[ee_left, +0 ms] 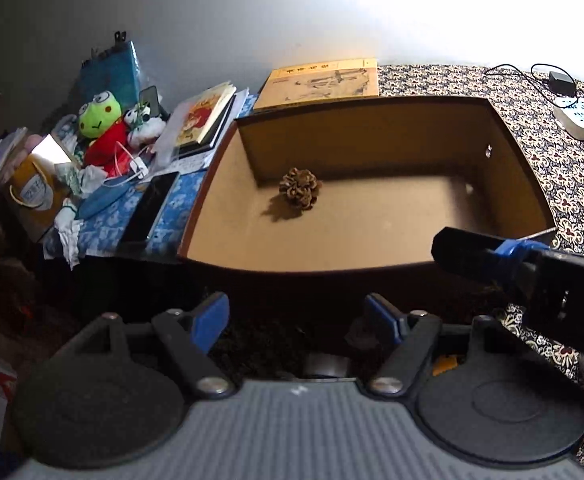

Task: Organize rigid objects
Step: 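Withdraw the right gripper from the box toward the orange tape measure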

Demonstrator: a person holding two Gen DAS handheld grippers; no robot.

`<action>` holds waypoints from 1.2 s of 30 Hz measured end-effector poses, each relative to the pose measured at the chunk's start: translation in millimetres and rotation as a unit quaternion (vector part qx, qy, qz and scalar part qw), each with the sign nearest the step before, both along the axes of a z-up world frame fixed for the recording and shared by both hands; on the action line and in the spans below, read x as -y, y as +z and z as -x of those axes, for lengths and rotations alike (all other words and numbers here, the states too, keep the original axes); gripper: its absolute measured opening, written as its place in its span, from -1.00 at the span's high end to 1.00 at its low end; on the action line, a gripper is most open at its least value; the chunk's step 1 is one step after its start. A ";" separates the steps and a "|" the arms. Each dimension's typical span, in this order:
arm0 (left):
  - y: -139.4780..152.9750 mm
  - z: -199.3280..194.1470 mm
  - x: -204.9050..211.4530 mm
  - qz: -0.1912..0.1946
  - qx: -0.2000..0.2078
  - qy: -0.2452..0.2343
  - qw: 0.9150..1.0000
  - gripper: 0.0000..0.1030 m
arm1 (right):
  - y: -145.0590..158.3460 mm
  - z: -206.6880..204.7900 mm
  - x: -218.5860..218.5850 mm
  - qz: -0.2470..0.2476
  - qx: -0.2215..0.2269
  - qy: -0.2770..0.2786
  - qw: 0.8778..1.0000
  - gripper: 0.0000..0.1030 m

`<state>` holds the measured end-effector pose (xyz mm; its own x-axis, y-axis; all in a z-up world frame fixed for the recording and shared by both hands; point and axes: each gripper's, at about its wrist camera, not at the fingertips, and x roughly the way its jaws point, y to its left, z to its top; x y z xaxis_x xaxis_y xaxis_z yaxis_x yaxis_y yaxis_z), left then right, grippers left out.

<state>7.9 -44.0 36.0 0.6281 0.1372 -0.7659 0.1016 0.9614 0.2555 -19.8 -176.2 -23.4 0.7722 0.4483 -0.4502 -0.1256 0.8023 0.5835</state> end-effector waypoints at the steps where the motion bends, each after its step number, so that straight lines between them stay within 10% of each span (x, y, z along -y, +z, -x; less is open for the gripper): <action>1: -1.7 1.3 0.9 0.001 -0.003 0.000 1.000 -0.46 | -1.4 1.2 0.2 0.003 -0.001 0.001 1.000 0.65; 36: -66.0 0.4 21.5 0.012 -0.105 -0.045 0.993 -0.46 | -60.6 6.1 21.7 0.025 -0.087 -0.007 0.996 0.67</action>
